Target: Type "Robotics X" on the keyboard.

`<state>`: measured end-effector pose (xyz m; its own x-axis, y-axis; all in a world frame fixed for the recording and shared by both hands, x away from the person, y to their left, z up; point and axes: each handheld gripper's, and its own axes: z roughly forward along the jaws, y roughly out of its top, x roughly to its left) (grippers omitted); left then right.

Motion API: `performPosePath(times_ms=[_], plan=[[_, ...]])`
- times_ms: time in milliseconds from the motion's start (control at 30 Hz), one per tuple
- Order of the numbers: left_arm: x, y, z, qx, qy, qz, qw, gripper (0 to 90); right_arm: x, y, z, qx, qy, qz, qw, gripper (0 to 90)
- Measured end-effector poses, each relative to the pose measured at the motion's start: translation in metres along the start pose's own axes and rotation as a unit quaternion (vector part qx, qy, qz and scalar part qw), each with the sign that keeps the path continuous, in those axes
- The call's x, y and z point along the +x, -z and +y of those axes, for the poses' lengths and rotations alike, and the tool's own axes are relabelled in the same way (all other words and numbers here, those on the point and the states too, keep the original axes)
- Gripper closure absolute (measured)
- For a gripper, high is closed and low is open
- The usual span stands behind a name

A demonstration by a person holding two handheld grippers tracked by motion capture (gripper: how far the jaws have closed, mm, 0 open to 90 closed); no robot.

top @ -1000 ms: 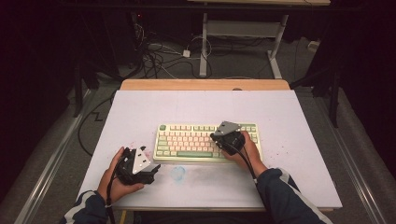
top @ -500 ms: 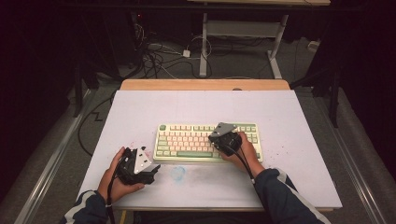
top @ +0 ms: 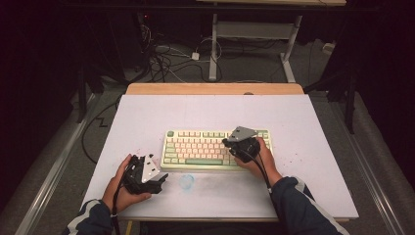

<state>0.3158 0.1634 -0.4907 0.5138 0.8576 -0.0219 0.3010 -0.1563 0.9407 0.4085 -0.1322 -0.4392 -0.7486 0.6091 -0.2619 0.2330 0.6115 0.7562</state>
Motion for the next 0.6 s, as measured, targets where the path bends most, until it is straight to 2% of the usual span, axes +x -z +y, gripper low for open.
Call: performPosePath(times_ms=[300,400,600], plan=[[-0.001,0.000,-0.001,0.005,-0.001,-0.002,1.0000,17.4,-0.005,0.018,0.000,-0.024,0.000,-0.011,0.9996,76.3],[-0.001,0.000,-0.001,0.006,-0.002,-0.003,1.0000,17.3,-0.004,0.023,-0.001,-0.037,0.005,-0.001,0.9993,70.2],[-0.001,0.001,-0.001,0.003,-0.001,-0.002,1.0000,17.3,-0.002,0.033,-0.002,-0.056,0.015,-0.003,0.9983,58.7]])
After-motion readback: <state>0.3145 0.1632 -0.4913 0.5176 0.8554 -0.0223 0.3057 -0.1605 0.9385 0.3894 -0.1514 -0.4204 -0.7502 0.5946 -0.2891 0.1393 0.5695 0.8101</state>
